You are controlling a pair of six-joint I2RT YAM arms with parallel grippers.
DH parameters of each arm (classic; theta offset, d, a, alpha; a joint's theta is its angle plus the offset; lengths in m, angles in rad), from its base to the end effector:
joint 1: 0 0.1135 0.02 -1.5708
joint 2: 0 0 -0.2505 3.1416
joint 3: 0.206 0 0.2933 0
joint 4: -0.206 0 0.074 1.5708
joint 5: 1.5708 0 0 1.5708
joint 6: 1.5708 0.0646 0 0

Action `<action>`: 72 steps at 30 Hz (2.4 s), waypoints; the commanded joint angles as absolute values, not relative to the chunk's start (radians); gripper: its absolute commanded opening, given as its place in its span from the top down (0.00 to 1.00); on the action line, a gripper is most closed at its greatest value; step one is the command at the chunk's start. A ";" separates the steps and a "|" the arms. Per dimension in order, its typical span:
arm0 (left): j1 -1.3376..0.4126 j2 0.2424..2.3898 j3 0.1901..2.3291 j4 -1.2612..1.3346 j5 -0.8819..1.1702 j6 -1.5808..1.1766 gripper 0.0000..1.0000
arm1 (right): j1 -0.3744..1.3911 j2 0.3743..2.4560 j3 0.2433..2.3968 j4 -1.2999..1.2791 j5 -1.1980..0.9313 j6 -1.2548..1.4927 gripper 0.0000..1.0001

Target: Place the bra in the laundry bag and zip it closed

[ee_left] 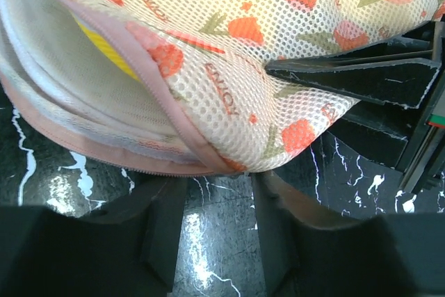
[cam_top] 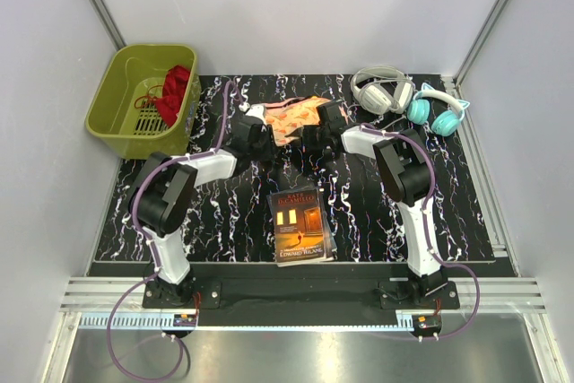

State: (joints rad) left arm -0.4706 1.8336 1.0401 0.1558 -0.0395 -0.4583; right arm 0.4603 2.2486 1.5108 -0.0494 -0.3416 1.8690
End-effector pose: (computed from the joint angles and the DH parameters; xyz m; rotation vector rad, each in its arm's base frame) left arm 0.3938 -0.1975 0.1103 -0.0085 2.2486 -0.4676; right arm 0.4608 0.2526 0.0644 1.6927 2.3060 1.2774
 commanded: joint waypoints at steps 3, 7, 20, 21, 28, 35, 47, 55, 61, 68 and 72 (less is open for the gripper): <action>-0.474 1.865 1.104 0.222 -0.038 -0.434 0.75 | 0.477 2.198 1.509 -0.091 -0.334 1.907 0.86; -0.472 1.864 1.108 0.230 -0.040 -0.442 0.94 | 0.479 2.191 1.506 -0.092 -0.327 1.904 0.87; -0.362 1.804 1.000 0.135 0.113 -0.505 1.00 | 0.462 2.194 1.503 -0.089 -0.295 1.717 1.00; -0.353 1.799 0.994 0.130 0.144 -0.506 1.00 | 0.459 2.192 1.502 -0.090 -0.296 1.666 1.00; -0.305 1.772 0.997 0.045 0.271 -0.469 1.00 | 0.388 2.203 1.506 -0.112 -0.340 1.376 1.00; -0.290 1.827 1.034 0.015 0.440 -0.443 1.00 | 0.312 2.241 1.580 -0.185 -0.483 1.016 0.97; -0.342 1.870 1.025 0.235 0.583 -0.713 1.00 | 0.313 2.139 1.491 -0.275 -0.661 1.066 0.14; -0.416 1.924 1.078 0.287 0.592 -0.811 1.00 | 0.370 2.108 1.394 -0.089 -0.675 1.212 0.12; -0.431 1.933 1.095 0.241 0.578 -0.808 1.00 | 0.374 2.140 1.417 -0.089 -0.586 1.217 0.52; -0.355 1.921 1.143 -0.055 0.466 -0.704 1.00 | 0.348 2.183 1.428 -0.133 -0.565 1.121 0.99; -0.255 1.901 1.135 -0.176 0.436 -0.611 1.00 | 0.322 2.204 1.460 -0.173 -0.572 1.030 1.00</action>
State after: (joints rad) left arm -0.3752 1.9350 1.1213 0.0097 0.5106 -0.7200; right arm 0.3691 2.1750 1.4017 -0.1253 -0.6140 1.1496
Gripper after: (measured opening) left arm 0.012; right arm 0.055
